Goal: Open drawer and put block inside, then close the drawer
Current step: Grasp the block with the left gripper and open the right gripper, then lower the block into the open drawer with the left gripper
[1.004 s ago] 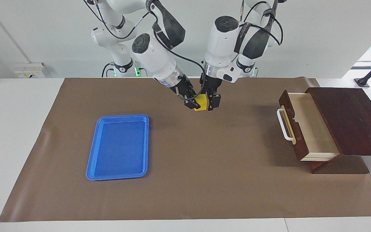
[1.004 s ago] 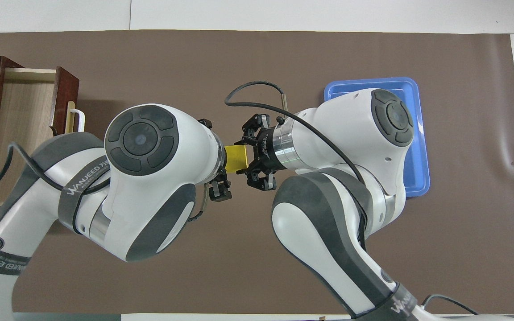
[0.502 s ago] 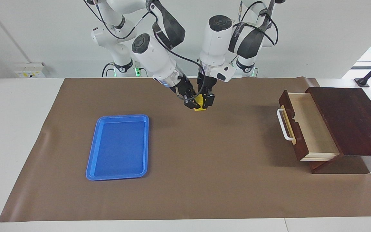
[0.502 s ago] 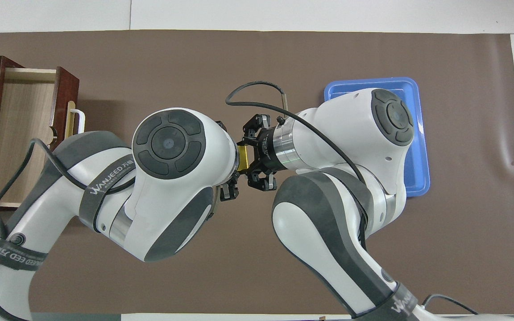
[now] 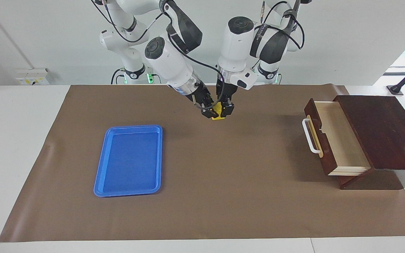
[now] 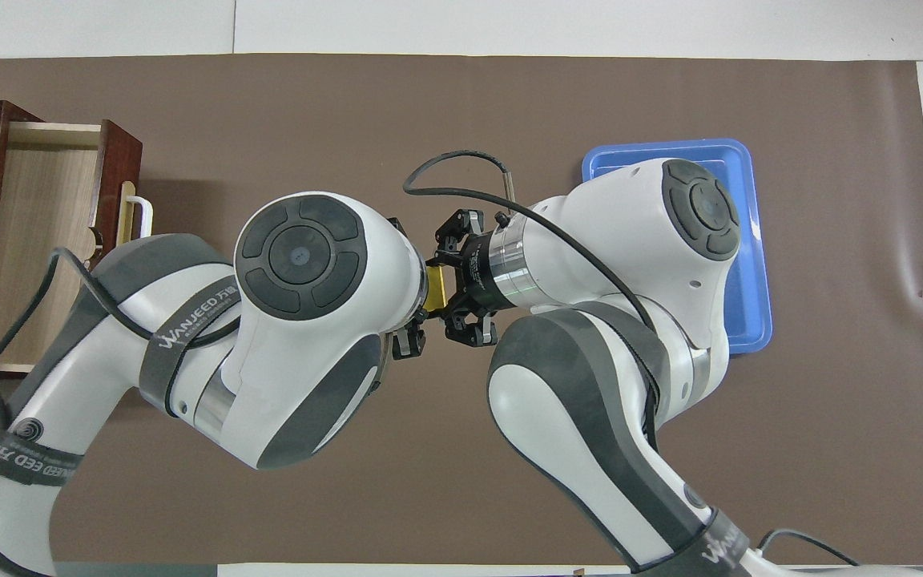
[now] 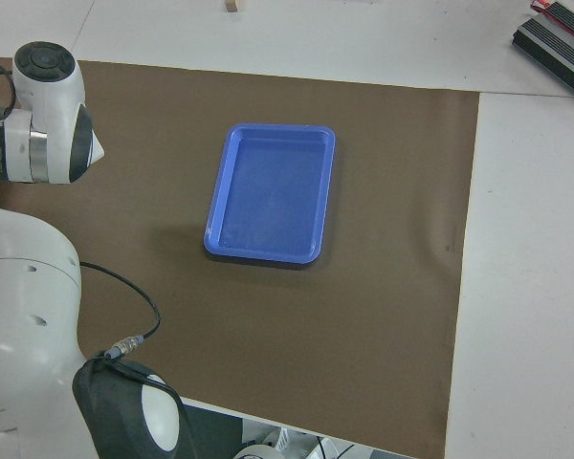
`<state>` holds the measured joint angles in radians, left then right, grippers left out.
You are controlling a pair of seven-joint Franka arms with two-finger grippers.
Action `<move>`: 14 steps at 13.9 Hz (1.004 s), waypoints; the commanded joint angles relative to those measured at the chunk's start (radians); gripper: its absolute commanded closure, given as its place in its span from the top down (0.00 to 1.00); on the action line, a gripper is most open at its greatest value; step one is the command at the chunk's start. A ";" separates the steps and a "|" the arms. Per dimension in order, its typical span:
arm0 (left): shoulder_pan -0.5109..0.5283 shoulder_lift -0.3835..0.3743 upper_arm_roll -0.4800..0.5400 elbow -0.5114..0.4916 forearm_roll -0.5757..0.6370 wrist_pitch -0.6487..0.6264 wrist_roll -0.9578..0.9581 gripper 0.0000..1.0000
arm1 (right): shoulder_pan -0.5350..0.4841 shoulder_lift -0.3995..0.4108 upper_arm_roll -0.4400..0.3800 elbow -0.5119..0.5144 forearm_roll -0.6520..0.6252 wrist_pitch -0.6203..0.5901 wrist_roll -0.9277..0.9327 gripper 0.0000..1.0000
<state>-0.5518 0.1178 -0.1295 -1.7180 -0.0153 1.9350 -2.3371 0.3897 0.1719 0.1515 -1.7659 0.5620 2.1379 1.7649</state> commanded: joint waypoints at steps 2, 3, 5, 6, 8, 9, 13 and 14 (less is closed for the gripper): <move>-0.005 0.010 0.008 0.021 0.003 -0.037 -0.010 0.00 | -0.015 0.008 0.002 0.031 -0.025 -0.026 0.067 1.00; -0.004 0.010 0.008 0.023 0.003 -0.047 -0.004 0.00 | -0.018 0.008 0.002 0.031 -0.027 -0.026 0.065 1.00; 0.004 -0.007 0.016 0.028 0.001 -0.097 0.066 0.00 | -0.041 0.009 -0.001 0.033 -0.033 -0.027 0.058 1.00; 0.024 -0.027 0.021 0.028 0.000 -0.125 0.103 0.00 | -0.058 0.009 0.000 0.031 -0.036 -0.030 0.051 1.00; 0.111 -0.065 0.021 0.026 0.000 -0.174 0.206 0.00 | -0.089 0.008 0.000 0.031 -0.037 -0.033 0.038 1.00; 0.165 -0.082 0.021 0.023 0.000 -0.206 0.298 0.00 | -0.109 0.006 -0.001 0.033 -0.039 -0.047 0.021 1.00; 0.405 -0.089 0.021 0.024 0.000 -0.261 0.677 0.00 | -0.195 -0.006 -0.001 0.031 -0.039 -0.124 -0.086 1.00; 0.462 -0.087 0.021 0.024 0.000 -0.257 0.747 0.00 | -0.224 -0.015 -0.001 0.031 -0.039 -0.147 -0.128 1.00</move>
<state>-0.1834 0.0358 -0.0953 -1.6909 -0.0140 1.6948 -1.7157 0.2193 0.1694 0.1417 -1.7461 0.5353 2.0415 1.7012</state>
